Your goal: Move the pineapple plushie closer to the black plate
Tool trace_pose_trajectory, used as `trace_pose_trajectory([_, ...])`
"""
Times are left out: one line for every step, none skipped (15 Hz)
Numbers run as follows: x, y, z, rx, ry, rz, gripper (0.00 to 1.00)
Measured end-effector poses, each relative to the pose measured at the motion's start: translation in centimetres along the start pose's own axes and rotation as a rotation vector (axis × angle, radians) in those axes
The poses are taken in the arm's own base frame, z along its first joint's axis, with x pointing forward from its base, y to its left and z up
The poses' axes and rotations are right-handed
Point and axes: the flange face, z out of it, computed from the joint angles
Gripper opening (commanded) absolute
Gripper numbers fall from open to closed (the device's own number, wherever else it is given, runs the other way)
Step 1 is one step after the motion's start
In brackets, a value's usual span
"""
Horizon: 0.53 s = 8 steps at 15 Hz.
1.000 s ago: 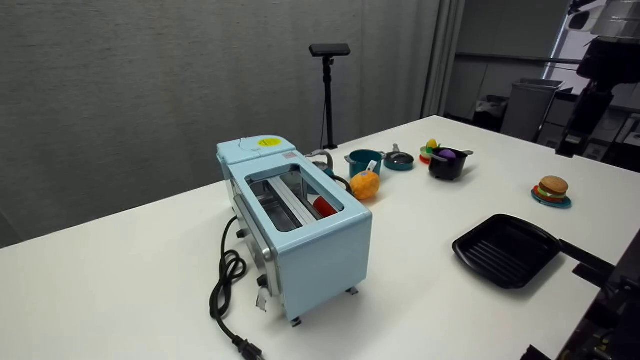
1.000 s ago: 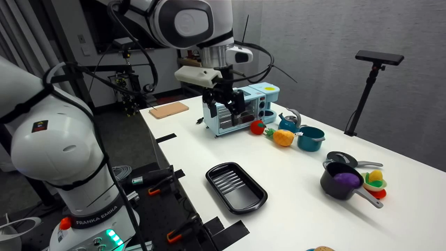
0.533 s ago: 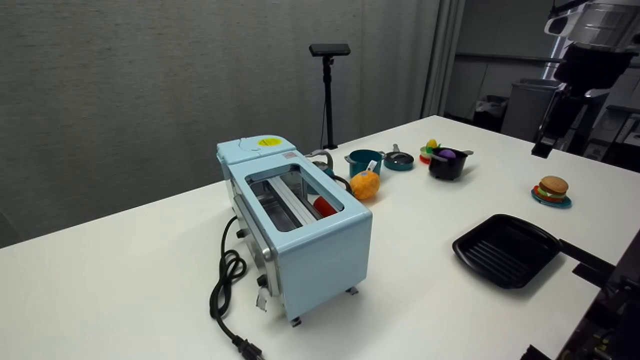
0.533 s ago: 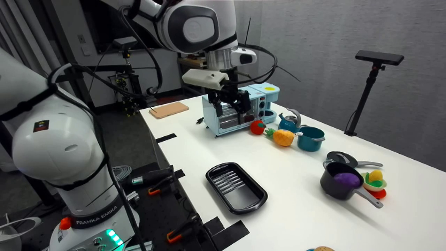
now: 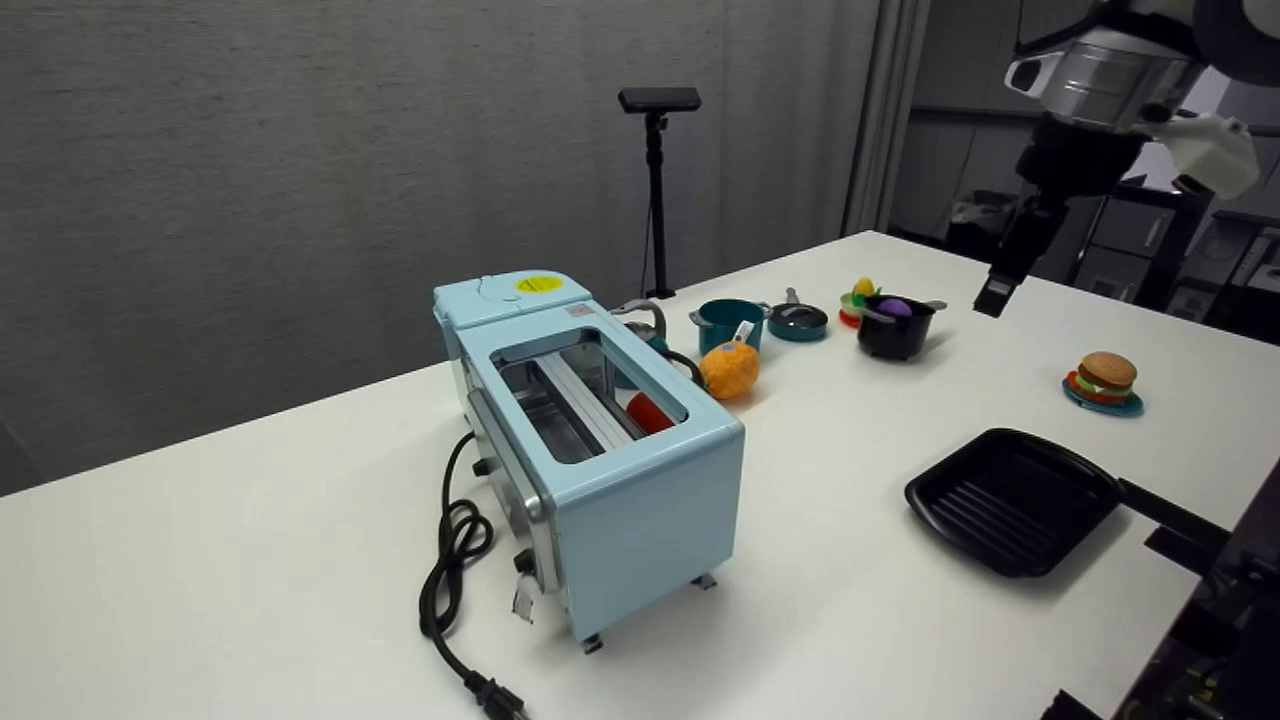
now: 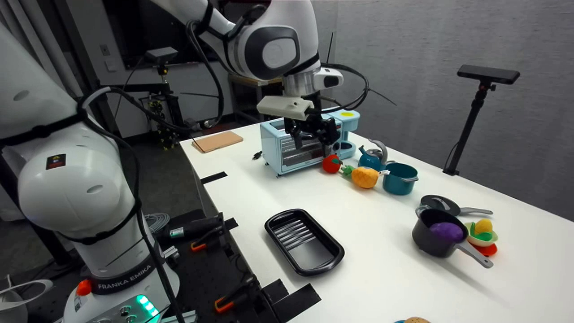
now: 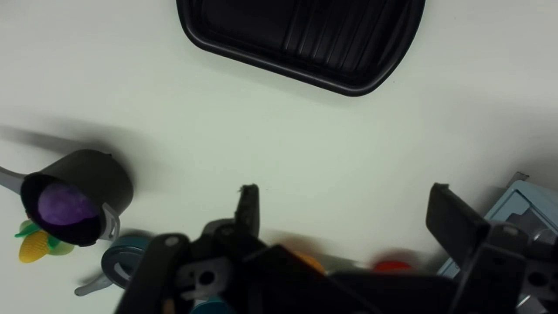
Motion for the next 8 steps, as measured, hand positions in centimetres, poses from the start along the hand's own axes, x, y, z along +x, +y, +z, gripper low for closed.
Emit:
trace_pose_trajectory([0.9,-0.1,0.5,-0.002,0.005,0.000,1.00])
trace_pose_trajectory([1.8,-0.1,1.1,-0.004,0.010,0.001,1.00])
trace_pose_trajectory([2.8,-0.2,1.7,-0.005,0.015,0.002,1.00])
trace_pose_trajectory([3.8,-0.3,2.3,-0.007,0.021,0.004,1.00])
trace_pose_trajectory([4.8,-0.4,2.8,-0.007,0.026,0.007,1.00])
trace_pose_trajectory([5.8,-0.5,3.4,-0.008,0.032,0.013,1.00])
trace_pose_trajectory([6.8,-0.5,4.1,-0.007,0.037,0.019,1.00])
trace_pose_trajectory([7.8,-0.6,4.7,-0.007,0.039,0.028,1.00])
